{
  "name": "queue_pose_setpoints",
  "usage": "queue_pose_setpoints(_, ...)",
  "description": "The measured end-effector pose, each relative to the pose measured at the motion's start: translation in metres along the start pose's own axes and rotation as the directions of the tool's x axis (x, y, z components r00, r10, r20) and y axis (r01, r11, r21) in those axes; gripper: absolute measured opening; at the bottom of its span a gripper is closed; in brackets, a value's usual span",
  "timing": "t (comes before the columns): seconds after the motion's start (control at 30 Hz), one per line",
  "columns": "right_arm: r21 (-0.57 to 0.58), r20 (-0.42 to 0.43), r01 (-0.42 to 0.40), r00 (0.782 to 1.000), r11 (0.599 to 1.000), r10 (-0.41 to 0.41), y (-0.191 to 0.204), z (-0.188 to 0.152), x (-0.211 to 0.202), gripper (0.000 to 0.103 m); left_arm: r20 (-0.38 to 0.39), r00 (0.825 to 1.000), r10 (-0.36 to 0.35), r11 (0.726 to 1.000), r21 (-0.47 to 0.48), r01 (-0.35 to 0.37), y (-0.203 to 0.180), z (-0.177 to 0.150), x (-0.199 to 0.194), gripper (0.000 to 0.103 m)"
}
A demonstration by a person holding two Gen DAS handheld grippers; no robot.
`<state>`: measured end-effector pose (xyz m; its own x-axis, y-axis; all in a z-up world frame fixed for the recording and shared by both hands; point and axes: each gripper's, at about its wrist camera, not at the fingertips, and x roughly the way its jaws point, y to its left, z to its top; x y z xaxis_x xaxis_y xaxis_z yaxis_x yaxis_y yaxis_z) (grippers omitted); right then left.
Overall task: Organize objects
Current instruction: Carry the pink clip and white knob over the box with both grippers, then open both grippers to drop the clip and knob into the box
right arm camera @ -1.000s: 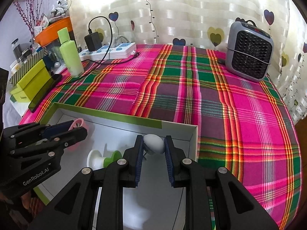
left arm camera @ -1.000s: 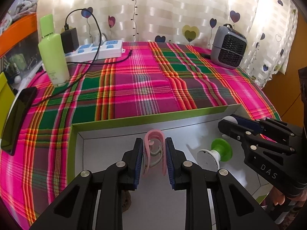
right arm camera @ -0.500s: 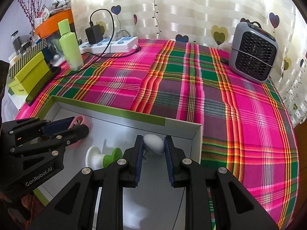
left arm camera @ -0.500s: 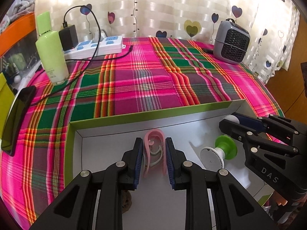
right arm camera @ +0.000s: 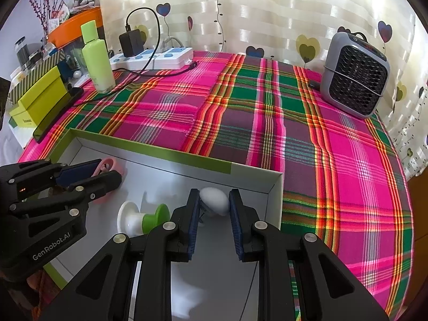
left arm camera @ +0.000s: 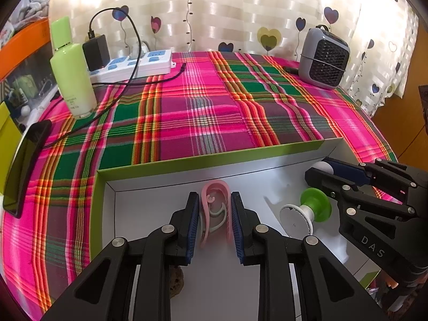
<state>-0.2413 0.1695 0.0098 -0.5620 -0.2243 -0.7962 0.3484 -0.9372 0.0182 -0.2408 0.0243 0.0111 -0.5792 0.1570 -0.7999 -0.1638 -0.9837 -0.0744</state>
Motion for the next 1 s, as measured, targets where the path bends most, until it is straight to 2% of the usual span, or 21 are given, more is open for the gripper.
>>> queue_pose_setpoints(0.27,0.009,0.002,0.001,1.0,1.0,-0.001,0.001,0.0,0.0,0.023,0.0,1.0,0.001,1.0,-0.003,-0.001,0.0,0.0,0.0,0.023)
queue_pose_setpoints(0.43,0.024,0.006,-0.006,1.0,1.0,0.006,-0.001,0.0,-0.001,0.023,0.0,1.0,0.004,1.0,-0.007,-0.004,0.0,0.0,0.0,0.031)
queue_pose_setpoints(0.6,0.049,0.014,-0.026,1.0,0.998,0.026,-0.004,-0.001,-0.003,0.025,-0.001,1.0,0.009,1.0,-0.013,-0.009,0.002,-0.002,-0.001,0.034)
queue_pose_setpoints(0.7,0.052,0.019,-0.036,0.999,0.998,0.036,-0.002,-0.001,-0.004,0.032,-0.001,1.0,0.012,1.0,-0.018,-0.012,0.003,-0.001,-0.001,0.035)
queue_pose_setpoints(0.77,0.046,0.031,-0.026,0.999,0.999,0.024,-0.001,-0.001,-0.007,0.042,0.001,1.0,0.013,1.0,-0.024,-0.013,0.005,-0.002,-0.002,0.036)
queue_pose_setpoints(0.83,0.049,0.039,-0.021,0.999,0.999,0.019,-0.001,-0.001,-0.01,0.047,0.006,1.0,0.015,0.999,-0.029,-0.015,0.006,-0.003,-0.005,0.037)
queue_pose_setpoints(1.0,0.067,0.046,-0.024,0.999,0.997,0.021,-0.002,-0.003,-0.014,0.047,0.018,1.0,0.018,0.999,-0.033,-0.017,0.006,-0.005,-0.014,0.037)
